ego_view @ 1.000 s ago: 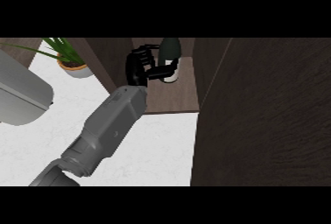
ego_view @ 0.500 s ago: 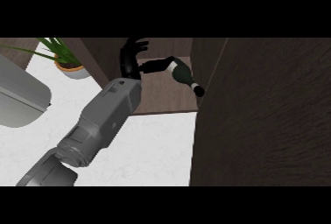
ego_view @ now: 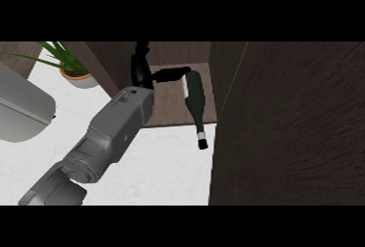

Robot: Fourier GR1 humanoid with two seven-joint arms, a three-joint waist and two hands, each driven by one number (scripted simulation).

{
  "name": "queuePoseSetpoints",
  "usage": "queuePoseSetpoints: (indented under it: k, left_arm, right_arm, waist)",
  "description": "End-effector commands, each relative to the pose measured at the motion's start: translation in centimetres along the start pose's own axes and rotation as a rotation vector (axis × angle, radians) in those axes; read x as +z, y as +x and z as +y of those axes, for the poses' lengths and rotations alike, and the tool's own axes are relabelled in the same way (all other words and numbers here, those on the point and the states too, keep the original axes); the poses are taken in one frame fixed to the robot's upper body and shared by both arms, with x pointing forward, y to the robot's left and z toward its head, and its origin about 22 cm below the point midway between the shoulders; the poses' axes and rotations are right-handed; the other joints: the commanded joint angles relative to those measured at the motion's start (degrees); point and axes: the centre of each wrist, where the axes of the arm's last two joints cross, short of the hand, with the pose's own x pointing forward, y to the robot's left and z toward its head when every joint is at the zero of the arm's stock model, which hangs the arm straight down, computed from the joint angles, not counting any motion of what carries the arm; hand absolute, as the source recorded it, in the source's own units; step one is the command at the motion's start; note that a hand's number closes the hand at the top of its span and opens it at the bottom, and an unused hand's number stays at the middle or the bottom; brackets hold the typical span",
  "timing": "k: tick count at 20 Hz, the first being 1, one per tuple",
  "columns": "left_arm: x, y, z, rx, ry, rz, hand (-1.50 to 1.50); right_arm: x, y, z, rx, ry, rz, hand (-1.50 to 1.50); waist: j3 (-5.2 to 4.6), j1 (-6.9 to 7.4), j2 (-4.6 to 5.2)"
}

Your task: Pick up the wine, place it into the cabinet and close the cabinet

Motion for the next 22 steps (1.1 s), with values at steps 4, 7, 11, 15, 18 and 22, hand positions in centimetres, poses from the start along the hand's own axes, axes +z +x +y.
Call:
queuePoseSetpoints:
  k: [4, 7, 11, 15, 18, 22]
  left_arm:
    - [-1.0, -1.7, 2.8, -0.019, 0.021, -0.021, -1.5]
    - [-1.1, -0.5, 2.1, 0.032, -0.018, -0.064, -1.5]
    - [-0.3, -1.1, 1.4, 0.085, -0.111, -0.104, -1.5]
    - [-1.6, 1.6, 1.3, 0.133, -0.161, -0.153, -1.5]
    - [-0.4, 0.0, 1.1, 0.208, -0.173, -0.175, -1.5]
    - [1.6, -0.6, -0.7, 0.256, -0.197, -0.215, -1.5]
  right_arm:
    - [2.2, 2.2, 0.4, -0.041, 0.035, -0.025, -1.5]
    - [2.4, 3.6, 0.9, -0.055, 0.051, -0.061, -1.5]
    - [2.2, 3.2, 0.7, -0.051, 0.027, -0.051, -1.5]
    - [2.0, 2.8, 0.4, -0.029, 0.008, -0.052, -1.5]
    - [3.5, 4.0, 0.9, -0.029, 0.014, -0.042, -1.5]
    - [3.5, 4.1, 0.3, -0.021, 0.01, -0.057, -1.5]
  waist:
    - [-0.27, 0.52, 0.16]
    - [-0.34, 0.27, 0.29]
    - [-0.33, 1.44, -0.01]
    - [-0.28, 1.81, -0.17]
    - [-0.29, 1.83, -0.59]
    - [-0.25, 2.82, -0.82]
